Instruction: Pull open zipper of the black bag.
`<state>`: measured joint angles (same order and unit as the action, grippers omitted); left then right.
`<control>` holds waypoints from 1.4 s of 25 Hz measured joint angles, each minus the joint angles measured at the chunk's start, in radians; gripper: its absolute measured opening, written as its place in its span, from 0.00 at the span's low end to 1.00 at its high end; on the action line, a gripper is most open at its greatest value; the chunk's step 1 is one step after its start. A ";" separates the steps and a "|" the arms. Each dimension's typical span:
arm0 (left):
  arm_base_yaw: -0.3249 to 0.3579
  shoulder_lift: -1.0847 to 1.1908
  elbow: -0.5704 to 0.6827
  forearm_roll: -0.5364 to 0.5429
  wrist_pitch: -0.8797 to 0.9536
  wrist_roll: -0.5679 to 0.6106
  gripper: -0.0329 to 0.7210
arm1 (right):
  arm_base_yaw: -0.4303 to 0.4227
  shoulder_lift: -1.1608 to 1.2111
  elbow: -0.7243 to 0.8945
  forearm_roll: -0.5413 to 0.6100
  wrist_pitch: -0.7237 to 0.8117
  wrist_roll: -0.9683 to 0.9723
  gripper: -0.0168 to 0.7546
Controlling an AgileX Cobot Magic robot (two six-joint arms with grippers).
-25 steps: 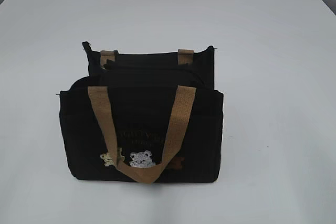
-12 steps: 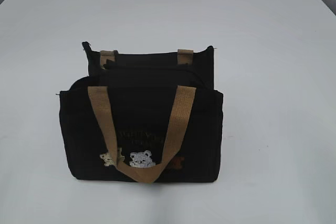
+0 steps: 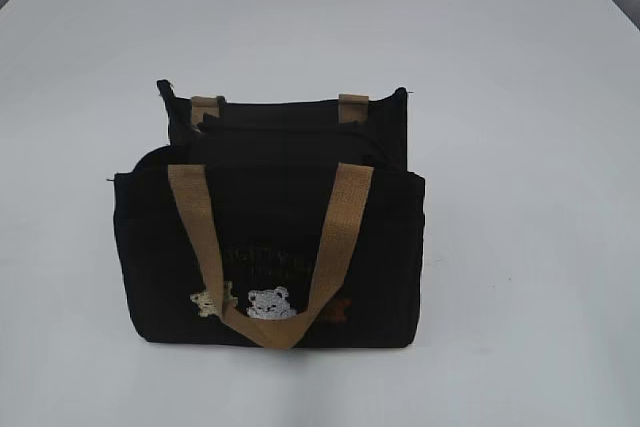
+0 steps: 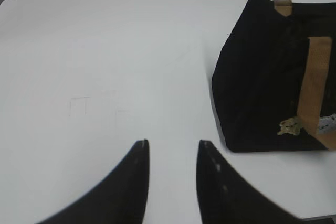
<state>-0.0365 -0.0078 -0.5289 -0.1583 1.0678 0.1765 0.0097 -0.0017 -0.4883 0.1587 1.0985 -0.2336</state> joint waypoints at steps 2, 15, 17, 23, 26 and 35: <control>0.000 0.000 0.000 0.000 -0.001 0.000 0.35 | 0.000 -0.005 0.001 0.000 0.001 0.000 0.64; 0.000 -0.001 0.000 0.000 -0.001 0.000 0.35 | 0.000 -0.005 0.001 0.000 0.001 0.000 0.64; 0.000 -0.001 0.000 0.000 -0.001 0.000 0.35 | 0.000 -0.005 0.001 0.000 0.001 0.000 0.64; 0.000 -0.001 0.000 0.000 -0.001 0.000 0.35 | -0.001 -0.005 0.001 0.000 0.001 0.000 0.64; 0.000 -0.001 0.000 0.000 -0.001 0.000 0.35 | -0.001 -0.005 0.001 0.000 0.001 0.000 0.64; 0.000 -0.001 0.000 0.000 -0.001 0.000 0.35 | -0.001 -0.005 0.001 -0.001 0.001 0.056 0.64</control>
<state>-0.0365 -0.0089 -0.5289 -0.1583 1.0671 0.1765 0.0090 -0.0065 -0.4872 0.1577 1.0996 -0.1773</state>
